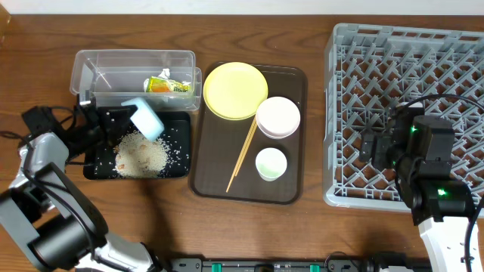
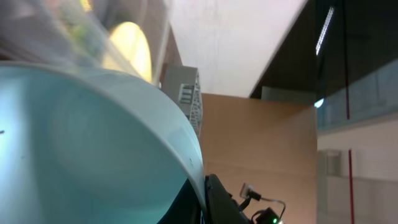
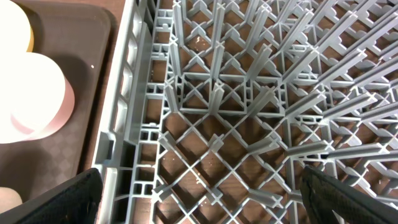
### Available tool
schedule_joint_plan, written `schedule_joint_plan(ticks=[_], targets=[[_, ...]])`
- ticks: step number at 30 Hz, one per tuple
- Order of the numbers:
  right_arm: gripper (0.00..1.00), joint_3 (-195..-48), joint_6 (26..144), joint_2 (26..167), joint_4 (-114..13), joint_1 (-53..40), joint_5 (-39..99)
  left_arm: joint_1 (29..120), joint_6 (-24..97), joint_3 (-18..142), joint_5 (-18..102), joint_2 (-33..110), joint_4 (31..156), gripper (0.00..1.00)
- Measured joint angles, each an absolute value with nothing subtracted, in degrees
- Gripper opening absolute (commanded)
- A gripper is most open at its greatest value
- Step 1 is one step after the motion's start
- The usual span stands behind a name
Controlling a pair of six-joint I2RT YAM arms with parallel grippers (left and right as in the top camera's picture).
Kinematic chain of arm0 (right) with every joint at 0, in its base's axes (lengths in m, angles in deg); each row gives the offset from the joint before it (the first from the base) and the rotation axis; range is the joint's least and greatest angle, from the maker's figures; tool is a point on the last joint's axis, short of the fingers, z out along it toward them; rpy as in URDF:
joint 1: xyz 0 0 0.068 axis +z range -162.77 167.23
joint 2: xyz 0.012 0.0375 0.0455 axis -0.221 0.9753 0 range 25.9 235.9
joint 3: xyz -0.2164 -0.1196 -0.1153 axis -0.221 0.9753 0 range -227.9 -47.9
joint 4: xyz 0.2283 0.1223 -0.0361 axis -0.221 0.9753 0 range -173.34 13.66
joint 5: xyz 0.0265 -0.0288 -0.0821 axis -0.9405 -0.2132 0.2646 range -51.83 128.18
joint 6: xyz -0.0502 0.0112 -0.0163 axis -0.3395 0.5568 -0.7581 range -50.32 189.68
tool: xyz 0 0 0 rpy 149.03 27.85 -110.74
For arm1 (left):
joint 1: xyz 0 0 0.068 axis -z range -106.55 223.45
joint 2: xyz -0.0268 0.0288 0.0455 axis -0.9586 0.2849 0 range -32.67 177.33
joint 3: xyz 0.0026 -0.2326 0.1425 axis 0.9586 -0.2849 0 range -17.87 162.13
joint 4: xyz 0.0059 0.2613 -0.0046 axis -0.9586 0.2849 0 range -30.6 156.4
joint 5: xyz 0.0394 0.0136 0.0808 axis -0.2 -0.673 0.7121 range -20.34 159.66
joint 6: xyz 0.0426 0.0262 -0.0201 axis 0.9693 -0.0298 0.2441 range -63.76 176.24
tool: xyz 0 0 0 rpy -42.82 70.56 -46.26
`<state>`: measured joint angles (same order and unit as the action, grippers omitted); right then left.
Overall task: Sort waste into correct bins and load items into the dishwasher rack
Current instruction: 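Tip the blue bowl to pour rice onto the black tray, then return the empty blue bowl to the brown tray with the left gripper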
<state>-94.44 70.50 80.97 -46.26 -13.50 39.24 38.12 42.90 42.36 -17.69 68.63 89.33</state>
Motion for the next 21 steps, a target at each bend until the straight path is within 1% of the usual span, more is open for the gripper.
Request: schedule_joint_plan(ticks=[5, 8, 13, 17, 21], targets=[[0.99, -94.47, 70.5, 80.97, -46.28, -13.5, 39.24, 42.8, 42.51, 42.36, -15.9, 60.08, 87.47, 0.06], [0.99, -94.47, 70.5, 80.97, -46.35, -13.5, 39.24, 48.52, 41.83, 42.36, -9.35, 53.59, 87.47, 0.06], [0.99, -94.47, 70.5, 80.97, -46.31, -13.5, 39.24, 62.79, 41.26, 42.36, 6.5, 47.56, 87.91, 0.06], [0.99, -94.47, 70.5, 80.97, -46.28, -13.5, 39.24, 75.06, 41.78, 42.36, 20.97, 47.84, 89.81, 0.06], [0.99, -94.47, 70.5, 80.97, -46.28, -13.5, 39.24, 85.33, 43.66, 42.36, 36.03, 49.44, 92.1, 0.06]])
